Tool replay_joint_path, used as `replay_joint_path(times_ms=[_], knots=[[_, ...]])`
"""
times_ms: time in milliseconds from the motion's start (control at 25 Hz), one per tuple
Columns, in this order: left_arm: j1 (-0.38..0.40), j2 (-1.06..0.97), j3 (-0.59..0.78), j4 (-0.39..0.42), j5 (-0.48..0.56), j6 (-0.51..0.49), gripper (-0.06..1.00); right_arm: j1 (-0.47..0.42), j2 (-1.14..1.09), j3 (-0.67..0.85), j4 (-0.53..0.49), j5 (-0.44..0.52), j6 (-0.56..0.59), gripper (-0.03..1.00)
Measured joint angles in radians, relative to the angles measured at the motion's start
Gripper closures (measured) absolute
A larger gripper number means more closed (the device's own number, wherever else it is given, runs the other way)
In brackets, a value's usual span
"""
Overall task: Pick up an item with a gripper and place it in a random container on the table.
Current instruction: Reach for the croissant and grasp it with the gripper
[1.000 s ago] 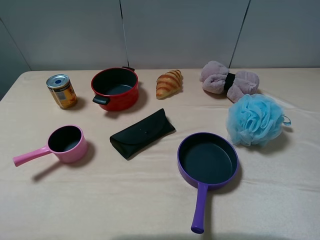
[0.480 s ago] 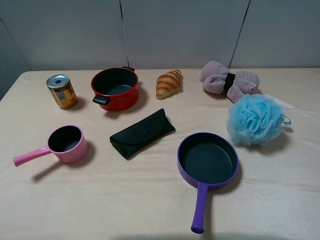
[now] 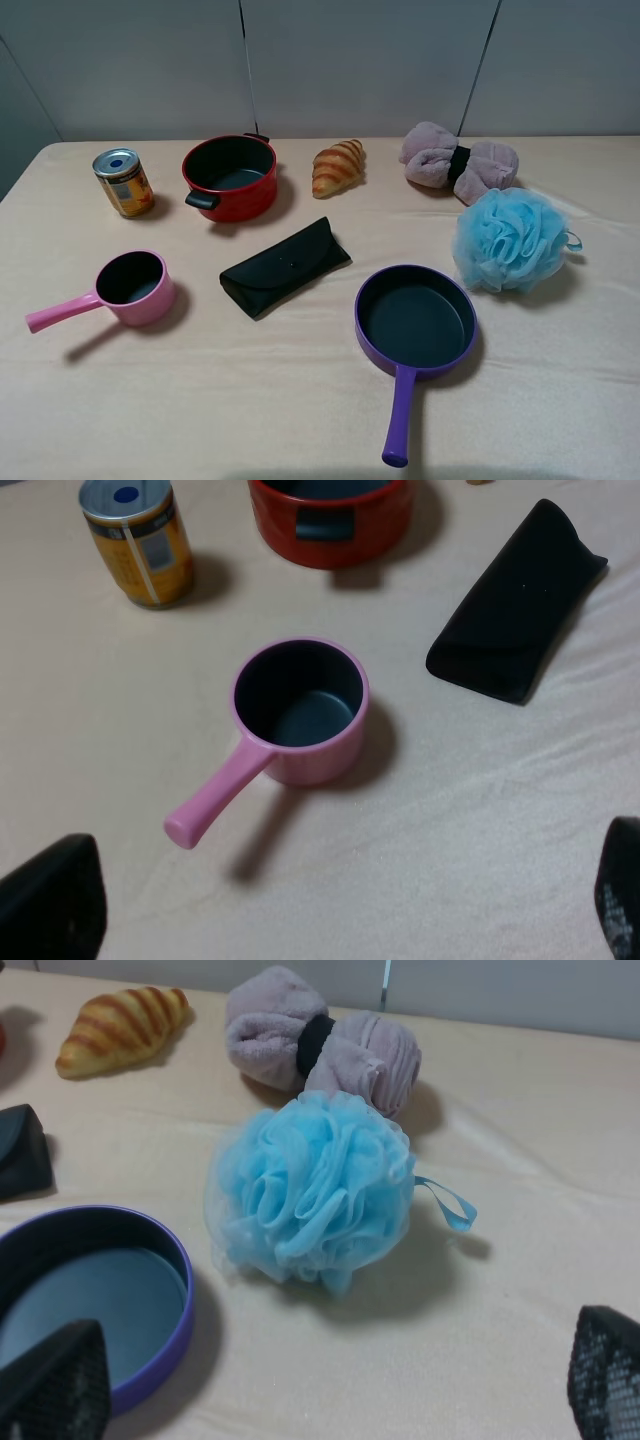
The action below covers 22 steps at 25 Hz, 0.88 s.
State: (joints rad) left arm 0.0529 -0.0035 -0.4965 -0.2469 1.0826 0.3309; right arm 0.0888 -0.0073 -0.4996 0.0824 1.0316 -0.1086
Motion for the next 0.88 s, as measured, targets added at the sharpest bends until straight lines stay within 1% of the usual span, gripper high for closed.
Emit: replay_joint_path(times_ms=[880], knots=[[0.000, 0.000, 0.000, 0.000, 0.000, 0.000, -0.05, 0.000, 0.000, 0.000, 0.000, 0.000, 0.006, 0.27]])
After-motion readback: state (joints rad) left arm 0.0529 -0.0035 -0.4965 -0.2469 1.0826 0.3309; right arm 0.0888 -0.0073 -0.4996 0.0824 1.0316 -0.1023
